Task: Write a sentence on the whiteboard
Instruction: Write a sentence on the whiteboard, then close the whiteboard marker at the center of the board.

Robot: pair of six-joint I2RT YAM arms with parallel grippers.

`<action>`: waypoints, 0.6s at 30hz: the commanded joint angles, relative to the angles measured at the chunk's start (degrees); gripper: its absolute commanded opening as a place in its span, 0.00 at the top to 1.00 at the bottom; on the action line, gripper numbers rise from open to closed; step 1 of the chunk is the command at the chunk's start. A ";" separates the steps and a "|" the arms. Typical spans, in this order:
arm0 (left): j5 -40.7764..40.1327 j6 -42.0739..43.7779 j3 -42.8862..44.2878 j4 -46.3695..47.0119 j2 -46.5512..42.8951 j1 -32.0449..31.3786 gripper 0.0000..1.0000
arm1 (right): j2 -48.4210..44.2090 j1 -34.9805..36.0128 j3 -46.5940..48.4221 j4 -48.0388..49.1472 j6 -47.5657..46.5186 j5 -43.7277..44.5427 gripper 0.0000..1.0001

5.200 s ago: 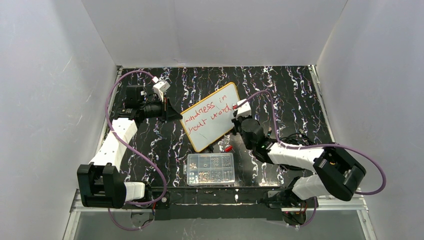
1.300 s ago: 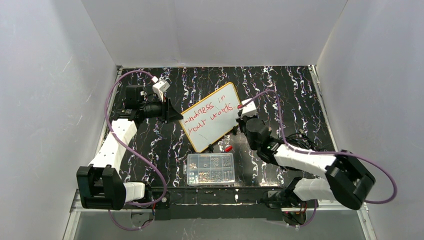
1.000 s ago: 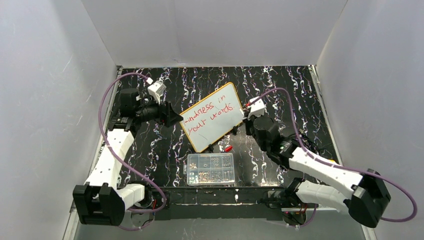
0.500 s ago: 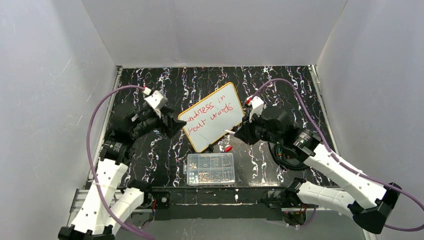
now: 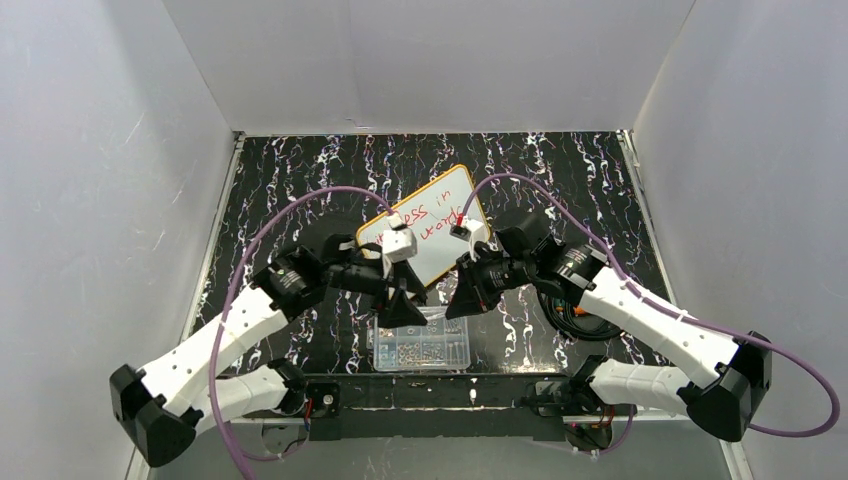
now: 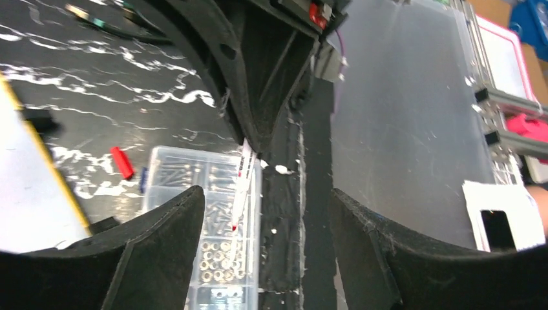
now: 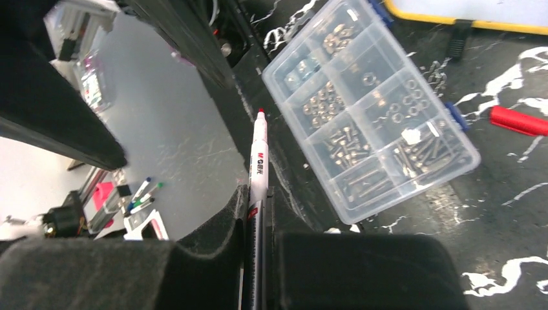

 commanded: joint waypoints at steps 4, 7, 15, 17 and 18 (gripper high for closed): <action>0.58 5.21 2.85 -6.01 6.41 -8.43 0.35 | 0.33 -0.21 3.56 1.86 1.21 -10.87 0.99; -1.57 6.55 2.83 -7.40 8.08 -10.58 0.38 | 0.43 -0.21 3.87 2.46 1.39 -12.27 0.99; -2.54 5.30 2.70 -5.97 9.06 -12.79 0.85 | 0.81 -0.21 3.31 3.21 1.27 -13.10 0.99; -2.63 4.00 1.95 -4.42 8.75 -13.08 1.00 | 0.58 -0.21 3.05 3.57 1.31 -12.46 0.98; -3.11 2.61 1.24 -2.98 8.18 -13.17 1.00 | 0.34 -0.21 3.02 3.62 1.27 -11.43 0.94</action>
